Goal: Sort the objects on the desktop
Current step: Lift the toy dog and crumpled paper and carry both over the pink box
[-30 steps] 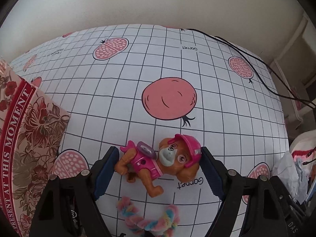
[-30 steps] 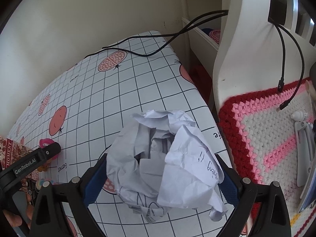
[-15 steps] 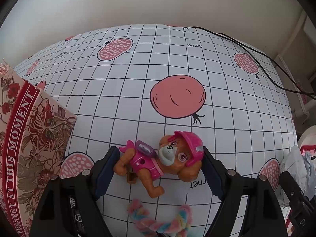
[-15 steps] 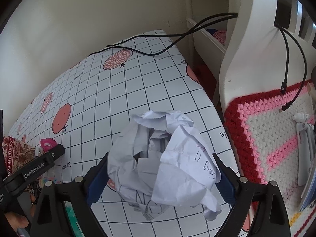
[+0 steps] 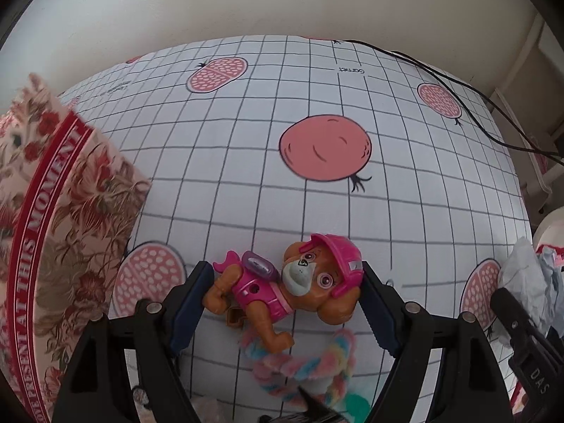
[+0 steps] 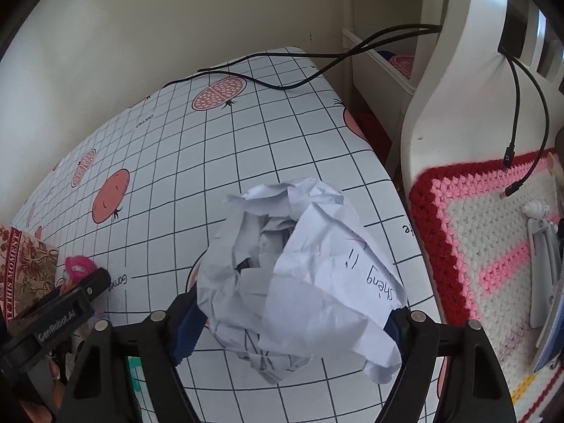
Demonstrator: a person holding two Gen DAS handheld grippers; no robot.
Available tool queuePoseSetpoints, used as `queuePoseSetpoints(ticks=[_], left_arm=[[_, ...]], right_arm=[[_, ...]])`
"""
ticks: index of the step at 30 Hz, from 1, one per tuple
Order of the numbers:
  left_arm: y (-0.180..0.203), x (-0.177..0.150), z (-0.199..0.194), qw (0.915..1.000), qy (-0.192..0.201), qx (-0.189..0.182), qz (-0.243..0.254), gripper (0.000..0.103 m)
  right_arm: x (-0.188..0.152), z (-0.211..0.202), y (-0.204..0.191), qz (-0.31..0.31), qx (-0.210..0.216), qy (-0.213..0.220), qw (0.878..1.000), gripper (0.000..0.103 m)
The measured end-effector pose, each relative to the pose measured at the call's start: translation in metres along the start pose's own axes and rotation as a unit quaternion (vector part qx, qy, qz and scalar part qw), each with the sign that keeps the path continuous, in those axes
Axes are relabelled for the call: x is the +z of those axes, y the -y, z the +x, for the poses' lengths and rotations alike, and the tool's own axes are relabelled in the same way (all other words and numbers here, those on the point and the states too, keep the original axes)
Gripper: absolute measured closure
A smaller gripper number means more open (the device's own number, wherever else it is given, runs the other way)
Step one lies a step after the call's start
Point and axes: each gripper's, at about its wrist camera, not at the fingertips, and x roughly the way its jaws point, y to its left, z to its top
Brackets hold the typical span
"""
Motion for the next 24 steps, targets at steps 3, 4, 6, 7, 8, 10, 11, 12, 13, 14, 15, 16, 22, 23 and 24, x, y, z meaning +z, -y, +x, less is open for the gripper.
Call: queuePoseSetpoints(ticks=[3, 4, 6, 7, 8, 10, 11, 12, 13, 14, 15, 16, 22, 23, 24], left_arm=[[-0.004, -0.01, -0.003, 0.9999, 0.003, -0.002, -0.011, 0.022], [-0.004, -0.013, -0.004, 0.9999, 0.004, -0.002, -0.013, 0.022], [-0.005, -0.018, -0.006, 0.9999, 0.004, 0.0, -0.016, 0.022], [-0.005, -0.019, -0.007, 0.9998, 0.004, 0.002, -0.017, 0.022], [-0.005, -0.021, -0.008, 0.9998, 0.003, 0.001, -0.018, 0.022], [-0.006, -0.027, -0.011, 0.9997, 0.002, -0.003, -0.024, 0.022], [-0.007, -0.03, -0.013, 0.9996, 0.003, -0.004, -0.028, 0.022], [-0.009, -0.033, -0.014, 0.9994, 0.002, -0.008, -0.034, 0.022], [-0.01, -0.035, -0.016, 0.9992, 0.002, -0.009, -0.038, 0.022], [-0.011, -0.038, -0.017, 0.9991, 0.003, -0.009, -0.041, 0.022], [-0.011, -0.04, -0.019, 0.999, 0.003, -0.009, -0.045, 0.022], [-0.012, -0.044, -0.021, 0.9989, 0.004, -0.01, -0.046, 0.022], [-0.015, -0.05, -0.04, 0.9984, 0.016, -0.017, -0.051, 0.022], [-0.015, -0.051, -0.044, 0.9983, 0.019, -0.018, -0.052, 0.022], [-0.016, -0.052, -0.049, 0.9983, 0.023, -0.017, -0.051, 0.022]], right_arm=[[-0.001, -0.002, 0.001, 0.008, 0.003, -0.006, 1.0, 0.025], [-0.002, -0.003, 0.0, 0.009, 0.005, -0.007, 1.0, 0.026], [-0.004, -0.005, 0.001, 0.014, 0.011, -0.011, 1.0, 0.028], [-0.004, -0.006, 0.001, 0.015, 0.012, -0.013, 1.0, 0.028], [-0.005, -0.007, 0.001, 0.016, 0.014, -0.014, 1.0, 0.029], [-0.007, -0.009, 0.002, 0.018, 0.016, -0.017, 1.0, 0.03], [-0.008, -0.011, 0.001, 0.017, 0.015, -0.019, 1.0, 0.03], [-0.009, -0.013, 0.001, 0.016, 0.016, -0.02, 1.0, 0.03], [-0.01, -0.016, 0.001, 0.016, 0.02, -0.021, 0.999, 0.03], [-0.011, -0.018, 0.0, 0.017, 0.023, -0.021, 0.999, 0.03], [-0.01, -0.022, 0.0, 0.019, 0.027, -0.019, 0.999, 0.03], [-0.01, -0.026, 0.0, 0.02, 0.029, -0.016, 0.999, 0.03], [-0.011, -0.054, -0.005, 0.017, 0.033, 0.002, 0.999, 0.03], [-0.011, -0.059, -0.006, 0.017, 0.033, 0.004, 0.999, 0.03], [-0.011, -0.065, -0.008, 0.018, 0.035, 0.008, 0.999, 0.03]])
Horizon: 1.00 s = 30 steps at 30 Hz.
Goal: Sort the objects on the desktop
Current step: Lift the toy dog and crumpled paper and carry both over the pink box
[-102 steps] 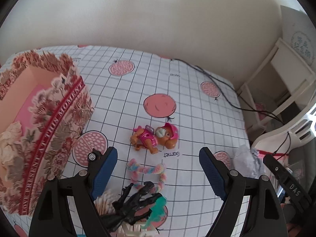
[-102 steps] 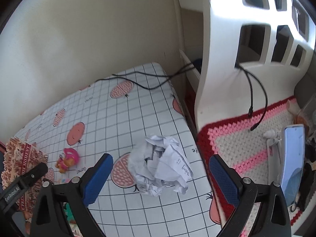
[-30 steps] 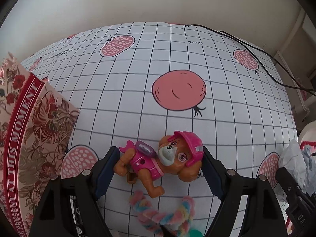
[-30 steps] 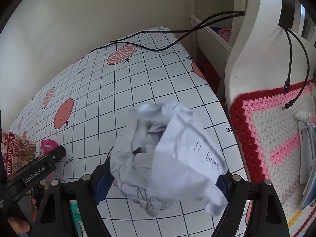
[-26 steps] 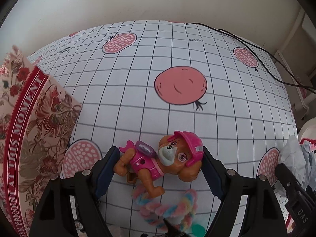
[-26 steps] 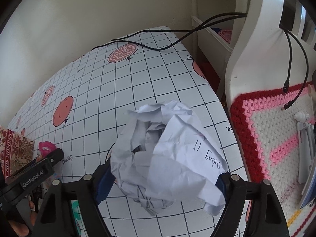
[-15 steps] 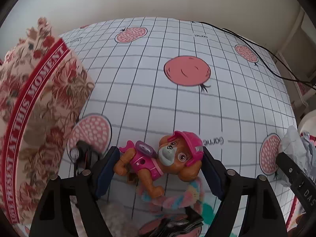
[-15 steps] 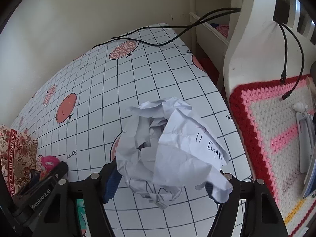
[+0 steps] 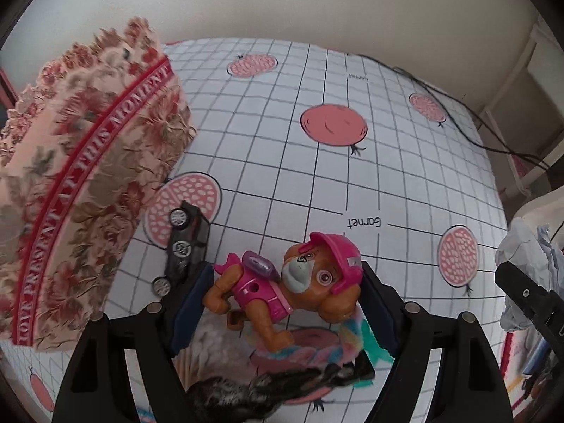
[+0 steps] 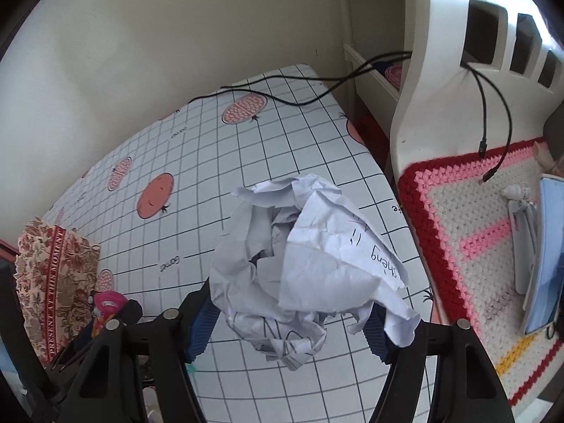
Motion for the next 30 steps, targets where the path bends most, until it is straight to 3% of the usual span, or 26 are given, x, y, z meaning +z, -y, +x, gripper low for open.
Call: queuePoseSetpoints(ticks=[8, 20, 25, 30], left_arm=[[-0.003, 0.001, -0.058, 0.9985, 0.054, -0.012, 0.0, 0.022], [-0.026, 0.009, -0.158, 0.9864, 0.161, -0.026, -0.021, 0.022], [-0.042, 0.009, -0.182, 0.9816, 0.187, -0.029, -0.026, 0.022], [-0.068, 0.01, -0.196, 0.9784, 0.197, -0.036, -0.051, 0.022]], right_arm=[[0.003, -0.063, -0.021, -0.011, 0.016, 0.061, 0.998, 0.03], [-0.011, -0.173, -0.063, -0.047, 0.037, 0.167, 0.984, 0.03], [-0.02, -0.193, -0.079, -0.054, 0.038, 0.19, 0.98, 0.03], [-0.023, -0.185, -0.102, -0.07, 0.047, 0.176, 0.981, 0.03]])
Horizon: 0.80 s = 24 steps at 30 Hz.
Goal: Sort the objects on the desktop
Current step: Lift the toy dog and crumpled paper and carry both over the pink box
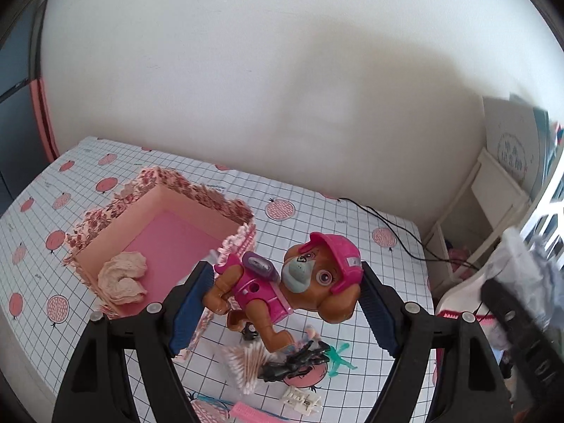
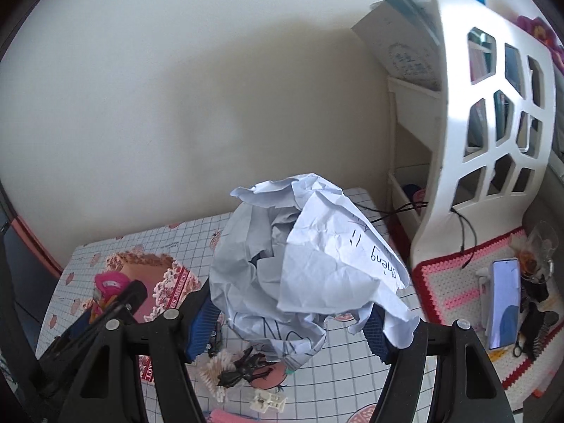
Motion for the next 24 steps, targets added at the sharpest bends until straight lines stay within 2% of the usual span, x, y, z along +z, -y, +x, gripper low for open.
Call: queuePoseSetpoints(ticks=[17, 24], left_arm=[[-0.078, 0.012, 0.003, 0.9973, 0.006, 0.02, -0.07, 0.022], [-0.114, 0.016, -0.002, 0.9937, 0.009, 0.034, -0.107, 0.022]], right_arm=[[-0.019, 0.03, -0.061, -0.038, 0.038, -0.02, 0.998, 0.03], [-0.028, 0.035, -0.084, -0.05, 0.052, -0.024, 0.997, 0.03]])
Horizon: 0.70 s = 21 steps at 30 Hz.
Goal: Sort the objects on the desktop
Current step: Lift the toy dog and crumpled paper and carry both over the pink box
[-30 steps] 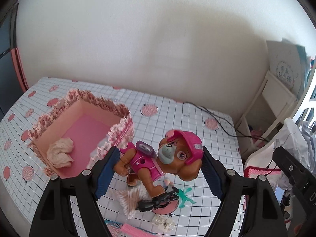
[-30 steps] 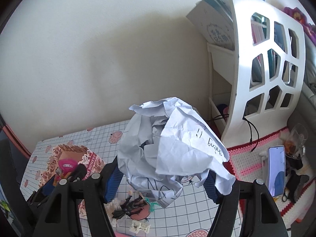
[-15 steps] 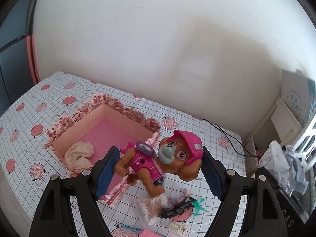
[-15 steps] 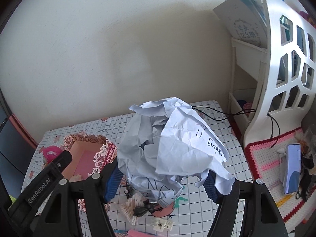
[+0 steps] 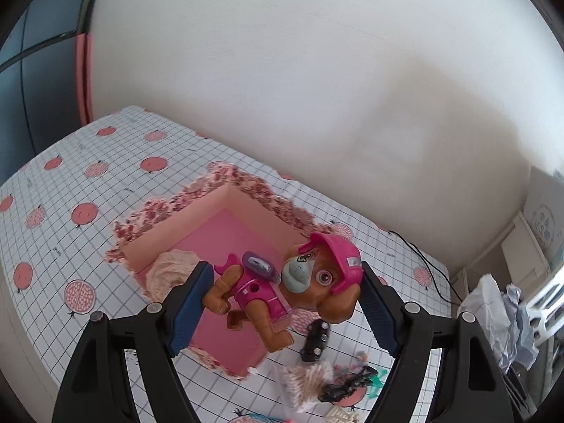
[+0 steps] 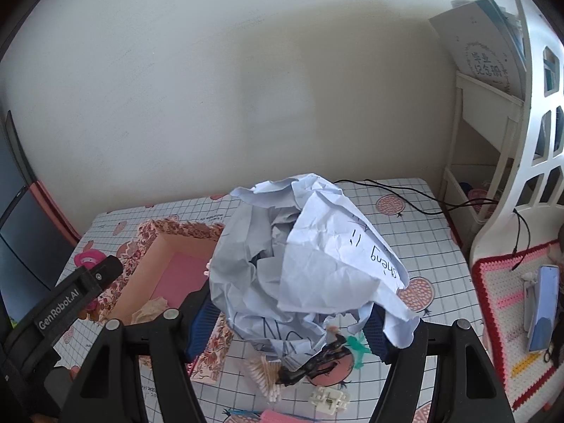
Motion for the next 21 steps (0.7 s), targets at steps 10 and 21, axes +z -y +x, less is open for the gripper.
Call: queuePoseSetpoints(ticks=[10, 21], left_arm=[[-0.071, 0.015, -0.004, 0.9972, 0.012, 0.029, -0.069, 0.022], [-0.134, 0.021, -0.008, 0.9897, 0.018, 0.038, -0.137, 0.022]], right_arm=[[-0.012, 0.011, -0.045, -0.036, 0.026, -0.011, 0.999, 0.03], [-0.029, 0.027, -0.109, -0.093, 0.057, -0.022, 0.994, 0.03]])
